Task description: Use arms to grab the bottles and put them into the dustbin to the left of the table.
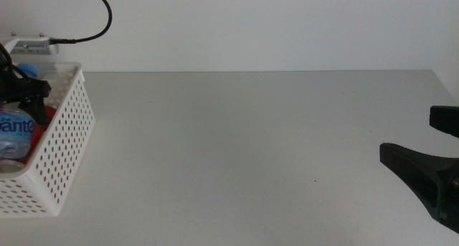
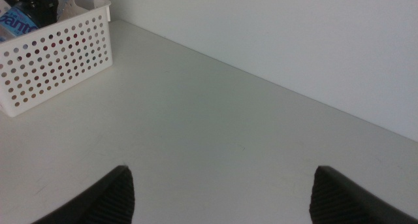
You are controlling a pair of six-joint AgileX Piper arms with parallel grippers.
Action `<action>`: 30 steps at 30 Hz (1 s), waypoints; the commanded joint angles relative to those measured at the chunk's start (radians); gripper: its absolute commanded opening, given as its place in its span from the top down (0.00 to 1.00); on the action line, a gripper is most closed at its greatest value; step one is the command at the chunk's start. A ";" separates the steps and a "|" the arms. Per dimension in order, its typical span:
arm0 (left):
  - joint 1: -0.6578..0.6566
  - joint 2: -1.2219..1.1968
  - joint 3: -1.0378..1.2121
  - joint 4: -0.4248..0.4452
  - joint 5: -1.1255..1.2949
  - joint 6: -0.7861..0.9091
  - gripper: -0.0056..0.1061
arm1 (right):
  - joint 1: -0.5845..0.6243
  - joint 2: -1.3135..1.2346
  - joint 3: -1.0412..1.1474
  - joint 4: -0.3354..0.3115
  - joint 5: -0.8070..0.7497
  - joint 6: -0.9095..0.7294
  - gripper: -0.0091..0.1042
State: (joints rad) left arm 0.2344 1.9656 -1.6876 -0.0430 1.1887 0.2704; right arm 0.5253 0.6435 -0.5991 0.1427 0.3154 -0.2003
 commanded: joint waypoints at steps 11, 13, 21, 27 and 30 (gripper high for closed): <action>-0.005 -0.065 -0.037 -0.048 0.047 0.023 0.11 | 0.004 -0.001 -0.031 0.001 -0.068 -0.001 0.15; -0.006 -0.072 -0.039 -0.049 0.065 0.013 0.11 | 0.004 -0.001 -0.031 0.001 -0.068 -0.001 0.15; -0.062 -0.169 -0.021 -0.026 0.086 -0.075 0.11 | 0.004 -0.001 -0.031 0.001 -0.068 -0.001 0.15; -0.169 -0.327 0.066 0.023 0.021 -0.136 0.11 | 0.004 -0.001 -0.031 0.001 -0.068 -0.001 0.15; -0.206 -0.424 0.117 0.023 -0.043 -0.166 0.11 | 0.004 -0.001 -0.031 0.001 -0.068 -0.001 0.15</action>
State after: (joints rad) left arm 0.0449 1.6317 -1.5649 -0.0255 1.1979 0.1364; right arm 0.5253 0.6435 -0.5991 0.1427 0.3163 -0.2003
